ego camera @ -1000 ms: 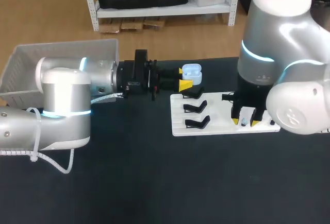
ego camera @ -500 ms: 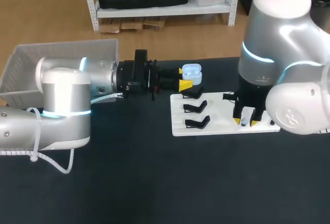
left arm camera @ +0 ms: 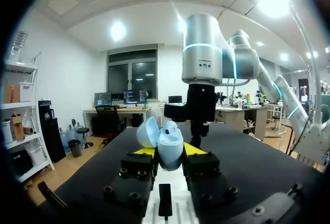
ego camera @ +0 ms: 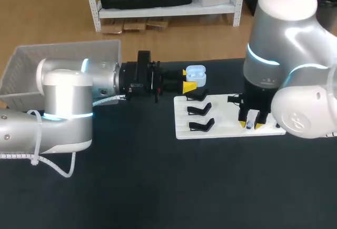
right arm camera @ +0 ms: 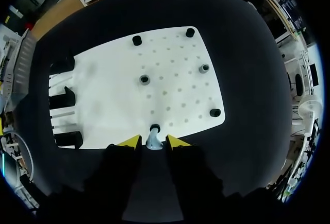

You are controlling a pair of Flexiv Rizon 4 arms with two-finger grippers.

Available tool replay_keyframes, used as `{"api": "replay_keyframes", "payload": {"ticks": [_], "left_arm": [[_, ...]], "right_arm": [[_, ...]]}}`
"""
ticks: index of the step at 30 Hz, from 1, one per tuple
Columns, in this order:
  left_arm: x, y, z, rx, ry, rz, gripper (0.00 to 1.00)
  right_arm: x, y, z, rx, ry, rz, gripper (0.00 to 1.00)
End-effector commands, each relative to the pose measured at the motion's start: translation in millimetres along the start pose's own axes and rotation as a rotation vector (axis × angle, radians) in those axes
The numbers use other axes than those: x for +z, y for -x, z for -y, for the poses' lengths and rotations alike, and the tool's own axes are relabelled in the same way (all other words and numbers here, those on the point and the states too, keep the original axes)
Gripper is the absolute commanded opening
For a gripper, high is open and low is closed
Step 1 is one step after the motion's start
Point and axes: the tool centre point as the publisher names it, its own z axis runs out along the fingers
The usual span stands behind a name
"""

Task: Pick up each earbud case from the left stands, insert the matching earbuds, close the lid, and place the case in the box.

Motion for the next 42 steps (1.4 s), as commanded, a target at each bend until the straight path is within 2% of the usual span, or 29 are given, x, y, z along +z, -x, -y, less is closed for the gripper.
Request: {"api": "replay_keyframes", "payload": {"ticks": [1, 18, 42], "left_arm": [[0.0, -0.5, 2.4, 0.004, 0.008, 0.002, 0.0], [0.0, -0.5, 2.4, 0.004, 0.008, 0.002, 0.0], [0.0, -0.5, 2.4, 0.004, 0.008, 0.002, 0.0]], "right_arm": [[0.9, -0.3, -0.4, 0.002, -0.004, 0.005, 0.28], [1.4, 1.5, 4.8, 0.002, -0.015, 0.004, 0.31], [2.5, 0.9, 6.7, 0.015, -0.021, 0.003, 0.28]]}}
